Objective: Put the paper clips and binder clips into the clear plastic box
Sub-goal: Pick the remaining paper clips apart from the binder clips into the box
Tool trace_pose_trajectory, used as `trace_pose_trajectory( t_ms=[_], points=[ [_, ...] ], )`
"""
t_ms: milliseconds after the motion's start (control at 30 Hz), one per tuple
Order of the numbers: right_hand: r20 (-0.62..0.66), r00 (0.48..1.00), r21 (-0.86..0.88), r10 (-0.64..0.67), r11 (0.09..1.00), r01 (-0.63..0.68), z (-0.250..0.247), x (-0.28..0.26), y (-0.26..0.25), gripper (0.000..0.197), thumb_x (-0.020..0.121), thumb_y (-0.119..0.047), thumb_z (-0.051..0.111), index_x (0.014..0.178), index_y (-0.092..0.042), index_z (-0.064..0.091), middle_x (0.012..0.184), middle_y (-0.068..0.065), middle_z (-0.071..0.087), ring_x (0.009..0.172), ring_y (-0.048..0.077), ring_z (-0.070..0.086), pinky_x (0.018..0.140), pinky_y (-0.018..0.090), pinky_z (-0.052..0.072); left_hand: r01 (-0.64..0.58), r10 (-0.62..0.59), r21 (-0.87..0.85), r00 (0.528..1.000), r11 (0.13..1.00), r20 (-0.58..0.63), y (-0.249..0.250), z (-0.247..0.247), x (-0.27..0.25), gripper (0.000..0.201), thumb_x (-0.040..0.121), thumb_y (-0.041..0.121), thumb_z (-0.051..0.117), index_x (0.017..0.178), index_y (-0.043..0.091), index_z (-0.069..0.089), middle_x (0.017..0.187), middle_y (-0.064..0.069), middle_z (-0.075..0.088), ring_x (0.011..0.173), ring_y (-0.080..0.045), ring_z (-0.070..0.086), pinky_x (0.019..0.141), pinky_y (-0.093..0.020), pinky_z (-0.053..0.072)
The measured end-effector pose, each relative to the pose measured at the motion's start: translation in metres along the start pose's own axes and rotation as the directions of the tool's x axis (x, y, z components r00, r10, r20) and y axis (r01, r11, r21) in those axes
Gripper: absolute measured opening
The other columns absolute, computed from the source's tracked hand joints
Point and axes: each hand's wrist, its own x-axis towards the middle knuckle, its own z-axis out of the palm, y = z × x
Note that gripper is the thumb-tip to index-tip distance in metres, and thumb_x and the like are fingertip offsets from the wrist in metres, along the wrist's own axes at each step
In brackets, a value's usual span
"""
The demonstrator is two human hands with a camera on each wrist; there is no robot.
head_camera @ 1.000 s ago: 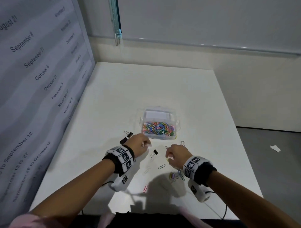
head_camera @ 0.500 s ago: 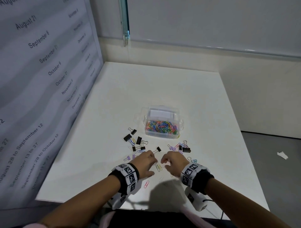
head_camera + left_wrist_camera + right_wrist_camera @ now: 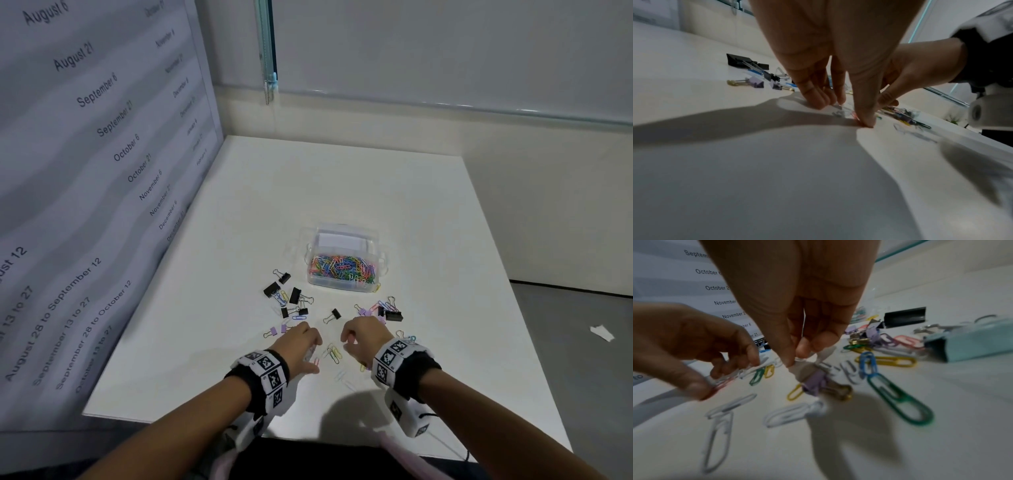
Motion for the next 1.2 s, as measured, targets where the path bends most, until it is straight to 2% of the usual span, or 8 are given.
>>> trace_pose_trajectory(
  t_ms=[200, 367, 567, 700, 800, 933, 1033, 1200],
  points=[
    [-0.005, 0.998, -0.002, -0.061, 0.998, 0.061, 0.002, -0.006, -0.009, 0.028, 0.086, -0.021, 0.056, 0.113, -0.014, 0.062, 0.114, 0.004, 0.065, 0.102, 0.020, 0.059, 0.084, 0.024, 0.042, 0.038, -0.038, -0.034, 0.999, 0.999, -0.010, 0.003, -0.002, 0.001, 0.062, 0.075, 0.036, 0.074, 0.125, 0.013, 0.046, 0.119, -0.007, 0.052, 0.107, -0.023, 0.053, 0.090, -0.032, 0.044],
    [0.099, 0.995, -0.031, 0.015, 0.999, -0.012, 0.011, -0.009, -0.010, 0.076, 0.066, -0.039, 0.078, 0.130, -0.021, 0.041, 0.122, 0.002, 0.042, 0.103, 0.024, 0.053, 0.084, 0.033, 0.044, 0.050, -0.048, 0.056, 0.998, 0.997, -0.032, -0.006, 0.003, -0.005, 0.064, 0.073, 0.035, 0.075, 0.124, 0.011, 0.043, 0.124, -0.006, 0.046, 0.114, -0.022, 0.047, 0.094, -0.031, 0.039],
    [0.009, 1.000, 0.098, -0.001, 0.995, 0.000, 0.028, -0.002, -0.019, 0.046, 0.073, -0.031, 0.075, 0.110, -0.015, 0.053, 0.099, -0.002, 0.042, 0.085, 0.013, 0.042, 0.074, 0.023, 0.032, 0.045, -0.047, -0.039, 0.997, 0.998, -0.063, -0.007, 0.006, -0.002, 0.046, 0.078, 0.029, 0.069, 0.116, 0.013, 0.051, 0.111, -0.004, 0.049, 0.109, -0.022, 0.051, 0.092, -0.031, 0.042],
    [0.006, 1.000, 0.098, -0.016, 0.995, 0.015, 0.024, 0.000, -0.018, 0.023, 0.080, -0.022, 0.067, 0.101, -0.012, 0.065, 0.101, 0.004, 0.058, 0.097, 0.021, 0.057, 0.077, 0.024, 0.037, 0.001, -0.004, -0.041, 0.997, 0.999, -0.080, -0.007, 0.005, 0.003, 0.026, 0.086, 0.021, 0.060, 0.110, 0.011, 0.057, 0.081, 0.014, 0.038, 0.098, -0.021, 0.051, 0.080, -0.025, 0.036],
    [0.014, 1.000, 0.071, -0.014, 0.997, 0.012, 0.022, 0.001, -0.018, 0.016, 0.082, -0.017, 0.061, 0.096, -0.011, 0.067, 0.106, 0.008, 0.064, 0.100, 0.024, 0.059, 0.081, 0.028, 0.041, -0.033, 0.033, -0.008, 0.997, 0.999, -0.067, -0.010, 0.005, 0.006, 0.018, 0.088, 0.016, 0.054, 0.103, 0.009, 0.061, 0.072, 0.017, 0.028, 0.102, -0.023, 0.055, 0.084, -0.024, 0.037],
    [0.046, 0.999, 0.028, -0.003, 1.000, 0.002, 0.018, 0.001, -0.018, 0.016, 0.084, -0.012, 0.056, 0.095, -0.007, 0.066, 0.107, 0.012, 0.064, 0.101, 0.027, 0.058, 0.081, 0.030, 0.043, -0.033, 0.034, 0.071, 0.999, 0.997, -0.020, -0.006, 0.004, 0.009, 0.018, 0.089, 0.012, 0.051, 0.102, 0.005, 0.062, 0.100, -0.004, 0.054, 0.106, -0.026, 0.055, 0.090, -0.029, 0.038],
    [0.057, 0.998, 0.018, 0.011, 1.000, -0.012, 0.014, 0.001, -0.016, 0.014, 0.084, -0.011, 0.055, 0.093, -0.007, 0.065, 0.107, 0.011, 0.064, 0.102, 0.027, 0.058, 0.081, 0.031, 0.043, -0.013, 0.012, 0.116, 1.000, 0.993, 0.013, -0.006, 0.004, 0.012, 0.019, 0.089, 0.010, 0.051, 0.103, 0.005, 0.062, 0.115, -0.014, 0.055, 0.108, -0.029, 0.054, 0.091, -0.033, 0.039],
    [0.077, 0.995, 0.015, 0.059, 0.998, -0.060, -0.007, 0.011, -0.006, 0.032, 0.082, 0.001, 0.046, 0.059, -0.021, 0.042, 0.098, 0.010, 0.065, 0.094, 0.026, 0.059, 0.078, 0.029, 0.043, 0.008, -0.013, 0.211, 1.000, 0.977, 0.021, -0.001, 0.005, 0.013, 0.023, 0.091, 0.009, 0.046, 0.110, 0.004, 0.058, 0.118, -0.016, 0.051, 0.113, -0.030, 0.050, 0.095, -0.039, 0.039]
  ],
)
